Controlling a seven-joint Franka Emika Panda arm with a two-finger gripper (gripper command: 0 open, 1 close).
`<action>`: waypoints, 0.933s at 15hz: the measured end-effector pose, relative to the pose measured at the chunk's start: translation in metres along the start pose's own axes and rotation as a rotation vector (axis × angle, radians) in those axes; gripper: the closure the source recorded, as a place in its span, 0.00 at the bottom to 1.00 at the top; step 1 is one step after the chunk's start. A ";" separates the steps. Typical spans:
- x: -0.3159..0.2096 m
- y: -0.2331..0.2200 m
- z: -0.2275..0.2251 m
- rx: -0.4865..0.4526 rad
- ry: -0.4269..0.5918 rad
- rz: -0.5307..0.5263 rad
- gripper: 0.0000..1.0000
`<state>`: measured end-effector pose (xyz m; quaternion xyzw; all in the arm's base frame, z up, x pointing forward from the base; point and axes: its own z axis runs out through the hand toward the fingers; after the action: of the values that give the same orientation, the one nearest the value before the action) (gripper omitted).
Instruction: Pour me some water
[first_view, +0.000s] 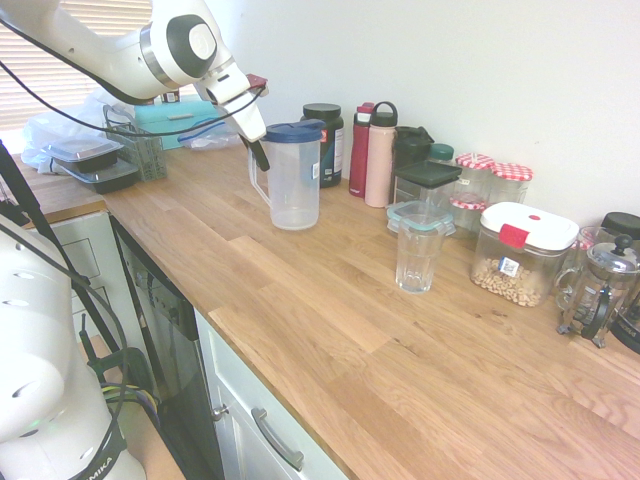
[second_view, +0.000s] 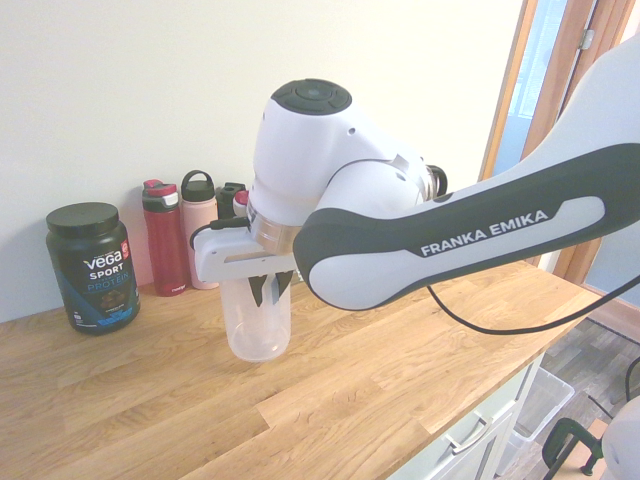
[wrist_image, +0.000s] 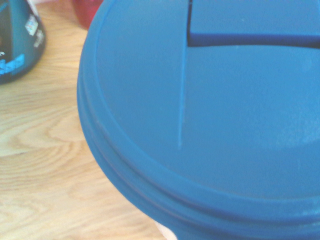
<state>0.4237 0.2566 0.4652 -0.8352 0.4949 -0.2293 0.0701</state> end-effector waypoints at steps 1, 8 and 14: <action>0.001 0.000 0.008 0.003 -0.013 0.005 1.00; 0.000 0.000 0.024 0.018 -0.041 0.006 0.00; 0.001 0.004 0.026 -0.009 -0.017 -0.010 0.00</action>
<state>0.4328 0.2507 0.4407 -0.8400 0.4910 -0.2203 0.0694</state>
